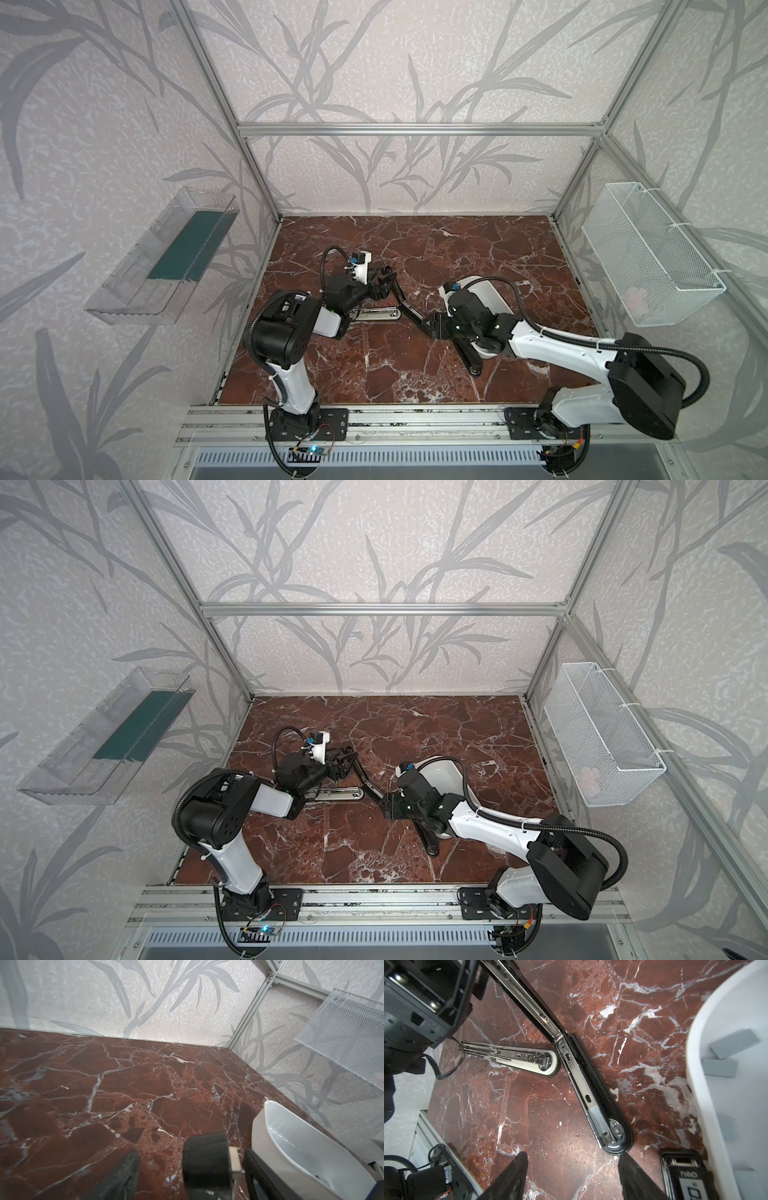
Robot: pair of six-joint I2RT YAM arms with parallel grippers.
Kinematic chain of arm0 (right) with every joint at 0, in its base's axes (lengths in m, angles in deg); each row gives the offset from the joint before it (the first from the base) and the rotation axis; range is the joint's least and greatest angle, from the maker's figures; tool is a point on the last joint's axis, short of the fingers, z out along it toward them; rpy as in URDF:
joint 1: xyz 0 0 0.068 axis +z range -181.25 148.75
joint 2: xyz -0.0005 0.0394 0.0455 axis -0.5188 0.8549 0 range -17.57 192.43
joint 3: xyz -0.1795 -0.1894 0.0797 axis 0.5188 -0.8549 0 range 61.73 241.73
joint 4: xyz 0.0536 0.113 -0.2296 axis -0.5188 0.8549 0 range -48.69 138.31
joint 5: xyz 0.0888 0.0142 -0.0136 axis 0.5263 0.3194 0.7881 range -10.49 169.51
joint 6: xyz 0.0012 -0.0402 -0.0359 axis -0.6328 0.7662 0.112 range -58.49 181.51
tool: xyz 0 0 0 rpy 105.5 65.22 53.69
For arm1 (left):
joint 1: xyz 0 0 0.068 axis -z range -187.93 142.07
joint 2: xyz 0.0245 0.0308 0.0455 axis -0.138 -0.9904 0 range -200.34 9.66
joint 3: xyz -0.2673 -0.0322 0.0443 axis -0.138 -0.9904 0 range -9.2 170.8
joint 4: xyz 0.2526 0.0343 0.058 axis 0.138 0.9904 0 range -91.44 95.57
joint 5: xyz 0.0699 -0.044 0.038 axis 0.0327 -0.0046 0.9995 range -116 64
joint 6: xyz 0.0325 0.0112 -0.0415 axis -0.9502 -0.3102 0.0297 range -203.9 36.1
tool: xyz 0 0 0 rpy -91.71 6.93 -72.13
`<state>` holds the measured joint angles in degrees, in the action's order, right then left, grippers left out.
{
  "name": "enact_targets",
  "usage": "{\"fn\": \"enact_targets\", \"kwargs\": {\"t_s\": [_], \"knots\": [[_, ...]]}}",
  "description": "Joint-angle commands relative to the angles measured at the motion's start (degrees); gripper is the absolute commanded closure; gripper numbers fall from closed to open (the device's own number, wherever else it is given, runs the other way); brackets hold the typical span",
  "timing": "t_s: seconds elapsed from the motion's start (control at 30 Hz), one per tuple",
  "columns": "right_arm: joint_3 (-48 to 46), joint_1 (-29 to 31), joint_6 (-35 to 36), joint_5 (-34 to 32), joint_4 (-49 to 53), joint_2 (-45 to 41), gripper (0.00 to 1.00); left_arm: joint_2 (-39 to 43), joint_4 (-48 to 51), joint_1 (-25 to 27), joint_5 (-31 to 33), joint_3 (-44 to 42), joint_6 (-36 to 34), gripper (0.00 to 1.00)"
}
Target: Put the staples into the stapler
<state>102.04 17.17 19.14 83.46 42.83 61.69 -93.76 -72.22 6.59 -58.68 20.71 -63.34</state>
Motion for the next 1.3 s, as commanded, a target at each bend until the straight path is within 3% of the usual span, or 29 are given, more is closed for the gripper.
{"fn": "enact_targets", "kwargs": {"t_s": [0.0,0.2,0.3,0.53,0.67,1.0,1.27], "knots": [[1.0,0.3,-1.3,-1.0,-0.8,1.2,0.30,-1.5,-6.7,0.1,-4.3,1.4,2.7,0.32],[0.3,0.1,-2.4,-2.7,-0.1,0.7,0.30,-2.1,-10.2,0.8,-5.4,0.7,3.3,0.47],[-0.8,-0.1,-3.1,-2.7,-0.7,0.2,0.30,-1.7,-10.2,1.7,-5.7,0.5,1.9,0.59],[-2.4,-0.2,-3.5,-3.2,-0.8,-1.4,0.31,-1.3,-10.1,4.0,-4.5,-0.2,-0.6,0.64],[-3.0,-0.3,-3.5,-3.8,-0.8,-1.9,0.31,0.4,-8.0,5.1,-3.5,-0.9,-3.4,0.72],[-3.9,-0.6,-3.1,-4.2,-0.2,-3.0,0.30,11.3,12.3,13.1,6.8,-1.6,-20.1,0.73],[-4.5,-0.6,-3.1,-4.3,0.0,-3.5,0.30,14.4,17.6,16.6,9.2,-1.0,-23.8,0.73]]}}
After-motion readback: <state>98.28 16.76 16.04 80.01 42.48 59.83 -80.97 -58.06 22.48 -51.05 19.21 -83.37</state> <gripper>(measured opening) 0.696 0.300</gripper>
